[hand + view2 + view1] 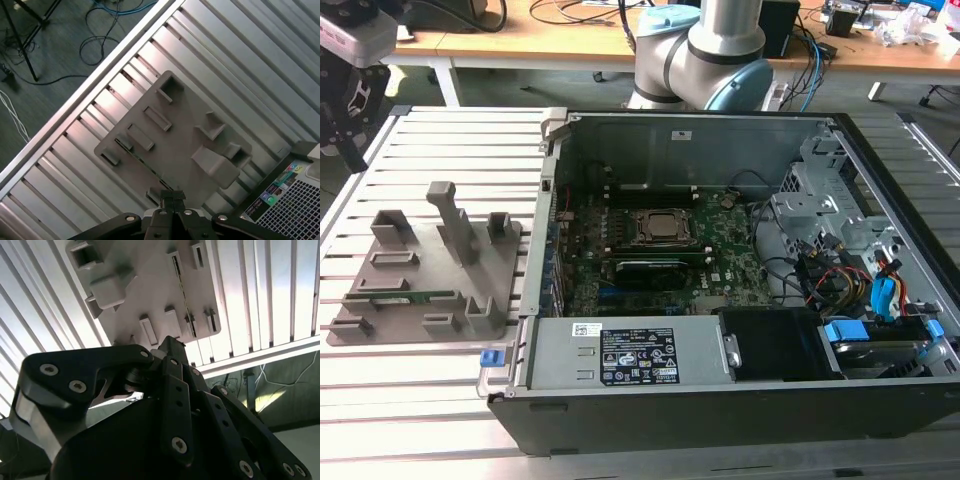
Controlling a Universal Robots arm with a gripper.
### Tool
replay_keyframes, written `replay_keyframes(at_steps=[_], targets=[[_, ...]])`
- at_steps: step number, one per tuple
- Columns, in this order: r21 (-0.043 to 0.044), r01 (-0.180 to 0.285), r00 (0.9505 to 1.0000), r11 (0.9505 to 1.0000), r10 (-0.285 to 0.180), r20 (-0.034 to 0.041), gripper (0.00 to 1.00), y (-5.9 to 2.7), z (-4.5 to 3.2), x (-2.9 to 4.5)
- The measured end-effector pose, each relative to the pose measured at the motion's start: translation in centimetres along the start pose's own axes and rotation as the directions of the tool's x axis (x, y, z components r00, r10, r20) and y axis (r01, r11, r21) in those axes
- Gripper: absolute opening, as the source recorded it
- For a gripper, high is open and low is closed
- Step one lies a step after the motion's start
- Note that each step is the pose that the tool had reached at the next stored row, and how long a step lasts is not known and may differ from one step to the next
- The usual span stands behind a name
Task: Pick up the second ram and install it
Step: 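Pick up the second ram and move it above second insertion slot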
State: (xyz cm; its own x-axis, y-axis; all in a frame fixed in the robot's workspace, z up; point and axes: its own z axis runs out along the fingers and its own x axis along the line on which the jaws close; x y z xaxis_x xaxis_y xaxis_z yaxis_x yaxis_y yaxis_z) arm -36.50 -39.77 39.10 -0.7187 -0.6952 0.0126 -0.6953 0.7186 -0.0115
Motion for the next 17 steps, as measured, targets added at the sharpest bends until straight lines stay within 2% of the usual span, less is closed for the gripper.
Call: replay_keyframes(at_steps=[5, 6, 11, 17], targets=[[0.0009, 0.069, 0.9976, 0.9976, -0.069, 0.0008, 0.11, 0.01, 0.00, 0.00], [0.0013, 0.100, 0.9950, 0.9950, -0.100, 0.0011, 0.11, 0.01, 0.00, -0.01], [0.0022, 0.165, 0.9864, 0.9864, -0.165, 0.0017, 0.11, 0.01, 0.00, -0.01], [0.0040, 0.277, 0.9608, 0.9608, -0.277, 0.0027, 0.11, 0.01, 0.00, -0.01]])
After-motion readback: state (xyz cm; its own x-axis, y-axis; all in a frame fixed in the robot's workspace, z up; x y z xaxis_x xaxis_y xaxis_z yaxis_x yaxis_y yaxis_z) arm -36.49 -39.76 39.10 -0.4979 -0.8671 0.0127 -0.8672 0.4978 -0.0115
